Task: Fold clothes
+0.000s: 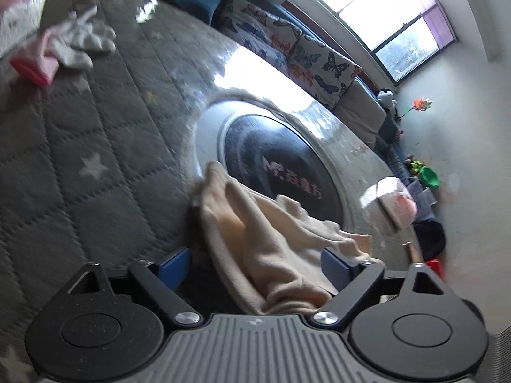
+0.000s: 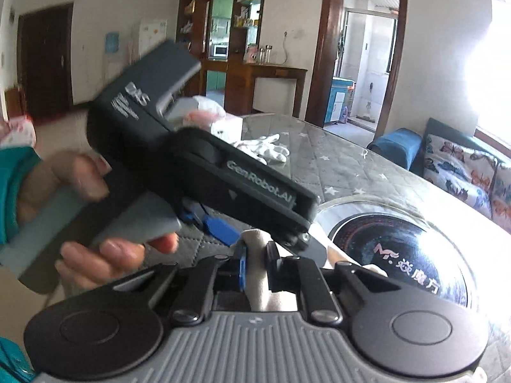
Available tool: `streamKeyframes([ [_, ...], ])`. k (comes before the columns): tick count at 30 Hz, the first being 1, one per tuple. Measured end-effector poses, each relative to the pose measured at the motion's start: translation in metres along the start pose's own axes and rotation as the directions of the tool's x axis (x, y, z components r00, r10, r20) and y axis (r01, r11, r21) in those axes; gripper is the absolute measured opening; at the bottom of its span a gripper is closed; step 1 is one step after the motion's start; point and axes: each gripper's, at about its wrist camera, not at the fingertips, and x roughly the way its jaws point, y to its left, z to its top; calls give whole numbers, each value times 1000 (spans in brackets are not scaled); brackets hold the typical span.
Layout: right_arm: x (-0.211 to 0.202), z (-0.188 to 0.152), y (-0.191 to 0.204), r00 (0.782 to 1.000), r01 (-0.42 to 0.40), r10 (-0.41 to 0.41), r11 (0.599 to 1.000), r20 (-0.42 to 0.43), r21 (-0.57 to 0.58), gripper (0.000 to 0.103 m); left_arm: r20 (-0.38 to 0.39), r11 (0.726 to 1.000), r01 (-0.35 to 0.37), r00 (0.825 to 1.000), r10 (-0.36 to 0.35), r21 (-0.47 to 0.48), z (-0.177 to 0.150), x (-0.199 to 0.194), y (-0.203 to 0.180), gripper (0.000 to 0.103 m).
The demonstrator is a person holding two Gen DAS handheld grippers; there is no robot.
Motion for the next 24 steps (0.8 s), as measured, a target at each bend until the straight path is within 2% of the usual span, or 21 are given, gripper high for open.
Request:
streamKeyframes([
  [4, -7, -6, -7, 1000, -24, 24, 1000, 8, 6, 10, -35, 998, 40, 999, -42, -45, -1, 10, -5, 53],
  [5, -8, -7, -8, 999, -32, 32, 999, 5, 6, 10, -36, 999, 31, 999, -33, -41, -1, 11, -5, 50],
  [7, -11, -10, -9, 999, -46, 46, 999, -1, 1, 11, -35, 999, 10, 999, -11, -32, -2, 14, -5, 33],
  [9, -12, -13, -11, 998, -55, 55, 999, -5, 3, 12, -30, 1000, -7, 1000, 6, -24, -3, 14, -5, 28],
  [13, -24, -22, -23, 998, -68, 69, 997, -3, 48, 18, -22, 1000, -17, 1000, 17, -8, -5, 14, -4, 26],
  [17, -43, -36, -38, 1000, -14, 14, 996, -8, 90, 20, -13, 999, -30, 999, 30, 20, -6, 15, -8, 27],
  [21, -65, -58, -73, 995, 99, -96, 978, -23, 183, 25, -5, 998, -43, 999, 43, 47, -8, 15, -12, 28],
  [23, -74, -66, -93, 988, 156, -154, 961, -31, 230, 30, 0, 997, -50, 999, 50, 61, -9, 16, -14, 28],
  [24, -77, -71, -101, 983, 182, -178, 950, -35, 253, 35, 2, 996, -53, 999, 53, 68, -10, 16, -15, 28],
])
